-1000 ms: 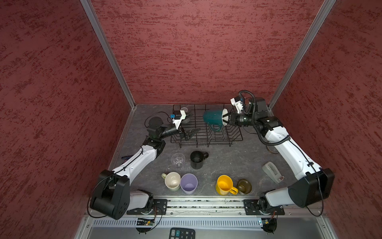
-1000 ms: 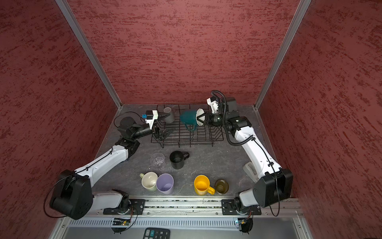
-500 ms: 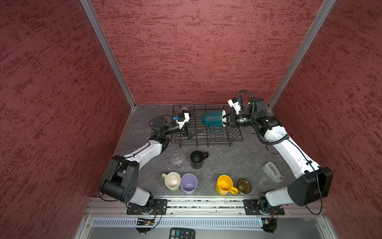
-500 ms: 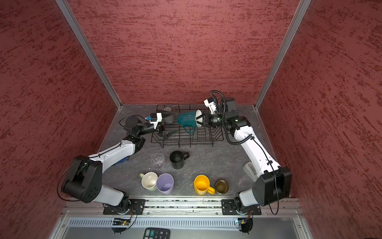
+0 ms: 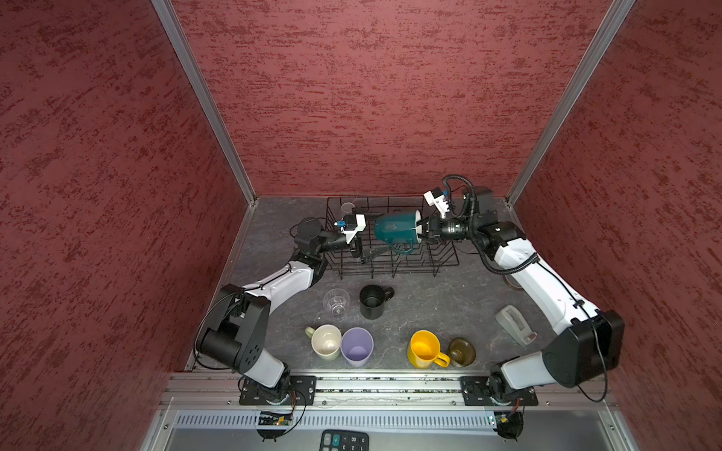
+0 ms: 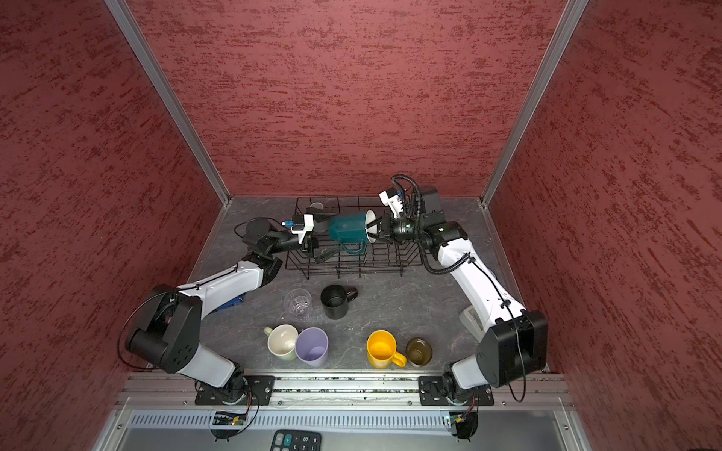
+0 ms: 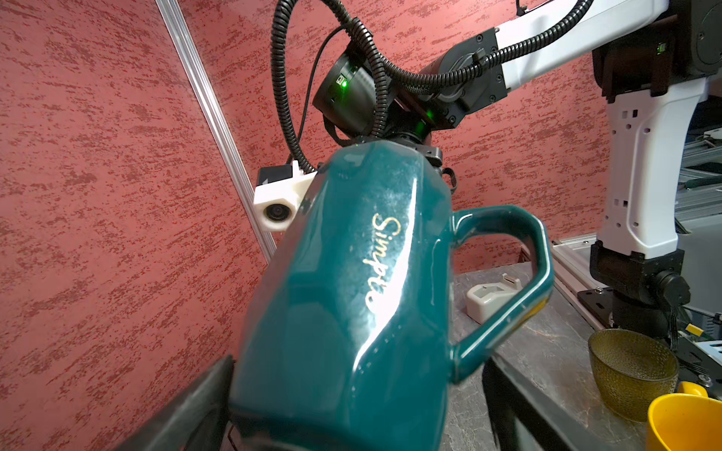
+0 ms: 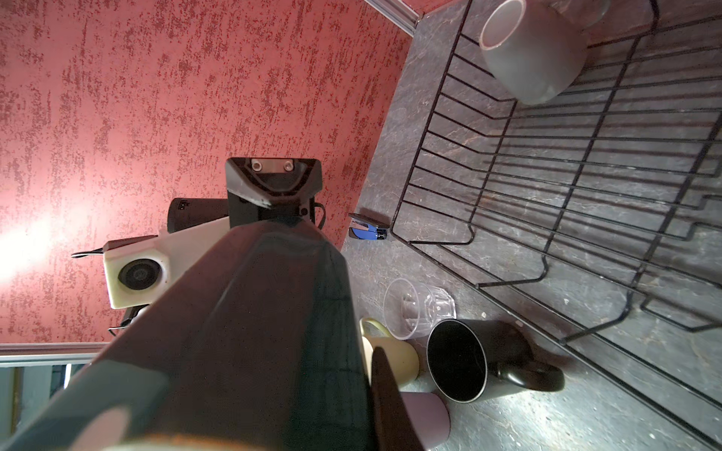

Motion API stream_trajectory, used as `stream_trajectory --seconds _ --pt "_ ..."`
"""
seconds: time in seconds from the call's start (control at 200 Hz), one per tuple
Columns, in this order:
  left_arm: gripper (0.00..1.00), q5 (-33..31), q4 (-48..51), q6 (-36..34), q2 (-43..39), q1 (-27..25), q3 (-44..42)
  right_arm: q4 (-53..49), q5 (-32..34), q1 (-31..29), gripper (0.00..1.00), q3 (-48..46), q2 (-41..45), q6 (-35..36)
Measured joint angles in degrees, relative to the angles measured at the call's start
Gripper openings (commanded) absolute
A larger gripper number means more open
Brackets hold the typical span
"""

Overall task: Load the cups into the dish rack
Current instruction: 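Close the left gripper on the dark green mug held sideways by the right gripper, then hold the dark green mug sideways above the rack between both grippers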

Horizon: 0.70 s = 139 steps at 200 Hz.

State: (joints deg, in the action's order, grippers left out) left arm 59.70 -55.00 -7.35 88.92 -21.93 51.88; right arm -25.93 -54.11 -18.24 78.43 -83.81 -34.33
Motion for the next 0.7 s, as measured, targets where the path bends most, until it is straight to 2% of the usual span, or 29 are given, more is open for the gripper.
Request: stream_trajectory --seconds 0.696 --pt "0.98 2.43 -3.78 2.45 2.25 -1.97 1.14 7.43 -2.64 -2.43 0.00 -4.15 0.00 -5.88"
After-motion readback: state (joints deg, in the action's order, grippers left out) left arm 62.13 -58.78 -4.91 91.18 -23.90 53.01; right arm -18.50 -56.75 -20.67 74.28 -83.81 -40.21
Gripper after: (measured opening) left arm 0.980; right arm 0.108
